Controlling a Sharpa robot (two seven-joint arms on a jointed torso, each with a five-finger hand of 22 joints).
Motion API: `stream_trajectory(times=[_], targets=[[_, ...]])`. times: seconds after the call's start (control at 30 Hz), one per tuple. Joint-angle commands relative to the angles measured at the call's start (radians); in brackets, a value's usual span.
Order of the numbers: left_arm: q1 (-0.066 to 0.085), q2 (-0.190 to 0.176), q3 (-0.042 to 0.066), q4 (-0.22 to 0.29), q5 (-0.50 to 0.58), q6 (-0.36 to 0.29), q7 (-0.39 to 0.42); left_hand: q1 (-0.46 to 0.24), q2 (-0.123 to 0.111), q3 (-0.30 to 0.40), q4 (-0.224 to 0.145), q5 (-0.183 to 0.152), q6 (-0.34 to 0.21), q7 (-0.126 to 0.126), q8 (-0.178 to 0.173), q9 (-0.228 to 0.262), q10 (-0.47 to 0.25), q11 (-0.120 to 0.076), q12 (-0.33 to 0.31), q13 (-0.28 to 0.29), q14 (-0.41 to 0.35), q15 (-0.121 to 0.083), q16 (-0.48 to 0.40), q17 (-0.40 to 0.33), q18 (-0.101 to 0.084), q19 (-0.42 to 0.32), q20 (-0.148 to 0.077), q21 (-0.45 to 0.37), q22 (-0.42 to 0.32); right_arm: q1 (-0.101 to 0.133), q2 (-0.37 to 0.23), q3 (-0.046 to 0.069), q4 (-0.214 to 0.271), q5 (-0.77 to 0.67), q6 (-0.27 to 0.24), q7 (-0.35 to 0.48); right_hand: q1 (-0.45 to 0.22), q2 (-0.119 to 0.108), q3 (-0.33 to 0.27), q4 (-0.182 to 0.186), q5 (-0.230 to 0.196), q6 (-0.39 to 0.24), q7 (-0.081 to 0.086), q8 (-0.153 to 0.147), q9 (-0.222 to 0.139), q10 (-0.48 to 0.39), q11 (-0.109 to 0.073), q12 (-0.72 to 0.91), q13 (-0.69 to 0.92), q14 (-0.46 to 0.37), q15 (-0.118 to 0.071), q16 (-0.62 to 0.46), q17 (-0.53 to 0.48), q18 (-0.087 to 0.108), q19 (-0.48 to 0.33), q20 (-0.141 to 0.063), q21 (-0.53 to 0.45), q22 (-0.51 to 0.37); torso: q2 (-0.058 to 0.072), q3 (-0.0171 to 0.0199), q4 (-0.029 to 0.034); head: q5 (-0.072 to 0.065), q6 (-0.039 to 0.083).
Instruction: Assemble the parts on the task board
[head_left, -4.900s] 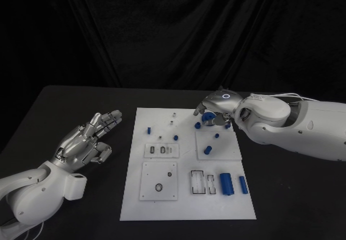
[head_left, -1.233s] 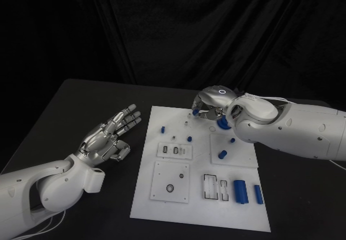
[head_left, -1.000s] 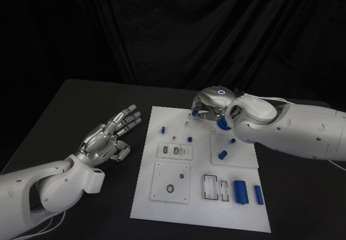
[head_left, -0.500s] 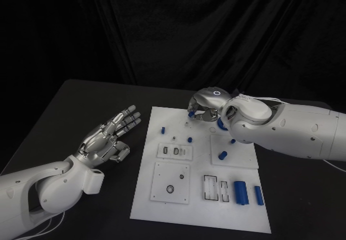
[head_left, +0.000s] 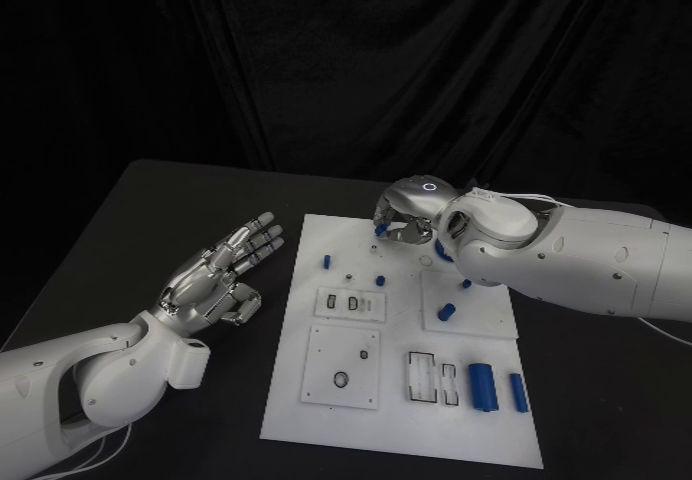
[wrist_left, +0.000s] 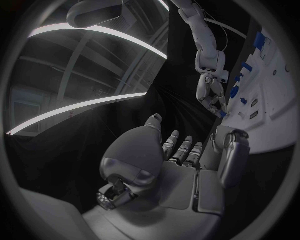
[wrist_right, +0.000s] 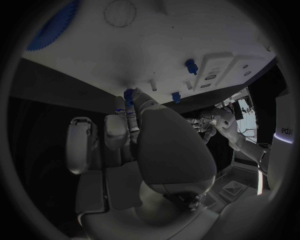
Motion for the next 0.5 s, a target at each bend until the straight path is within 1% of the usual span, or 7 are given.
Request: stream_trajectory(times=[0.03, 0.1, 0.17, 0.37, 0.43, 0.47, 0.5], targets=[[0.003, 0.003, 0.0, -0.001, 0.013, 0.017, 0.17, -0.004, 0.001, 0.009, -0.004, 0.01, 0.008, 0.011, 0.002, 0.0, 0.001, 0.004, 0.008, -0.002, -0.001, 0.008, 0.008, 0.001, -0.006, 0.105, 0.01, 0.003, 0.263, 0.0, 0.001, 0.0, -0.004, -0.001, 0.05, -0.034, -0.001, 0.0, 0.002, 0.003, 0.0, -0.011, 0.001, -0.008, 0.061, -0.01, 0.002, -0.008, -0.001, -0.001, 0.008, -0.003, -0.006, -0.01, -0.004, 0.008, -0.002, -0.006, 0.0, 0.0, 0.0003, -0.002, 0.001], [0.003, 0.004, 0.0, -0.003, 0.015, 0.017, 0.169, -0.003, 0.001, 0.01, -0.006, 0.014, 0.01, 0.014, 0.003, 0.0, 0.002, 0.004, 0.009, -0.002, 0.0, 0.009, 0.009, 0.001, -0.006, 0.105, 0.01, 0.003, 0.263, 0.0, 0.001, 0.0, -0.006, -0.001, 0.055, -0.037, -0.001, 0.0, 0.003, 0.003, 0.001, -0.014, 0.002, -0.011, 0.061, -0.013, 0.003, -0.01, -0.001, -0.002, 0.01, -0.004, -0.006, -0.01, -0.004, 0.009, -0.002, -0.006, -0.001, -0.0002, 0.0012, -0.003, 0.0], [0.003, 0.005, 0.0, -0.004, 0.017, 0.019, 0.167, -0.002, 0.001, 0.014, -0.009, 0.02, 0.018, 0.02, 0.004, 0.001, 0.001, 0.003, 0.009, -0.003, 0.0, 0.011, 0.01, 0.002, -0.006, 0.105, 0.01, 0.003, 0.263, -0.001, 0.001, 0.0, -0.008, -0.001, 0.06, -0.04, 0.0, 0.0, 0.004, 0.002, 0.002, -0.015, 0.002, -0.012, 0.061, -0.015, 0.004, -0.012, 0.0, -0.002, 0.01, -0.004, -0.007, -0.01, -0.005, 0.01, -0.003, -0.007, 0.0, -0.0002, 0.0006, -0.002, -0.005], [0.003, 0.007, 0.0, -0.007, 0.019, 0.025, 0.163, 0.002, 0.001, 0.023, -0.019, 0.029, 0.03, 0.041, 0.007, 0.001, 0.0, -0.006, 0.011, -0.004, 0.001, 0.012, 0.012, 0.002, -0.006, 0.105, 0.011, 0.003, 0.263, -0.002, 0.001, 0.0, -0.01, -0.001, 0.078, -0.05, 0.001, -0.001, 0.006, 0.001, 0.007, -0.023, 0.003, -0.02, 0.063, -0.028, 0.01, -0.022, 0.0, -0.007, 0.015, -0.01, -0.016, -0.009, -0.01, 0.015, -0.007, -0.012, 0.0, -0.0005, 0.0004, -0.002, -0.001], [0.003, 0.007, -0.001, -0.008, 0.02, 0.027, 0.163, 0.004, 0.002, 0.027, -0.023, 0.033, 0.035, 0.049, 0.008, 0.001, -0.001, -0.01, 0.011, -0.004, 0.001, 0.012, 0.012, 0.002, -0.006, 0.105, 0.012, 0.003, 0.263, -0.002, 0.0, 0.0, -0.011, -0.001, 0.083, -0.051, 0.0, -0.003, 0.006, -0.001, 0.008, -0.033, 0.005, -0.029, 0.062, -0.047, 0.017, -0.029, 0.0, -0.013, 0.021, -0.015, -0.023, -0.007, -0.015, 0.02, -0.012, -0.019, 0.0, -0.0008, -0.0001, -0.001, 0.001], [0.003, 0.006, -0.001, -0.008, 0.02, 0.027, 0.162, 0.004, 0.002, 0.028, -0.024, 0.033, 0.038, 0.05, 0.008, 0.002, -0.001, -0.011, 0.011, -0.004, 0.001, 0.012, 0.012, 0.002, -0.006, 0.105, 0.012, 0.003, 0.263, -0.002, -0.001, 0.0, -0.012, -0.001, 0.086, -0.052, -0.003, -0.005, 0.004, 0.0, 0.008, -0.05, 0.008, -0.04, 0.059, -0.061, 0.022, -0.032, -0.001, -0.016, 0.026, -0.018, -0.028, -0.006, -0.018, 0.023, -0.015, -0.023, 0.0, -0.0009, 0.0002, -0.001, 0.003], [0.003, 0.006, -0.001, -0.008, 0.02, 0.027, 0.162, 0.005, 0.002, 0.03, -0.025, 0.034, 0.042, 0.053, 0.009, 0.003, -0.001, -0.012, 0.011, -0.005, 0.001, 0.012, 0.013, 0.002, -0.006, 0.105, 0.012, 0.003, 0.263, -0.002, -0.001, 0.0, -0.013, -0.001, 0.088, -0.052, -0.008, -0.009, 0.001, 0.0, 0.007, -0.09, 0.003, -0.063, 0.051, -0.081, 0.029, -0.032, 0.0, -0.02, 0.033, -0.021, -0.032, -0.005, -0.022, 0.028, -0.018, -0.027, 0.0, -0.0009, 0.0002, -0.001, 0.005]])
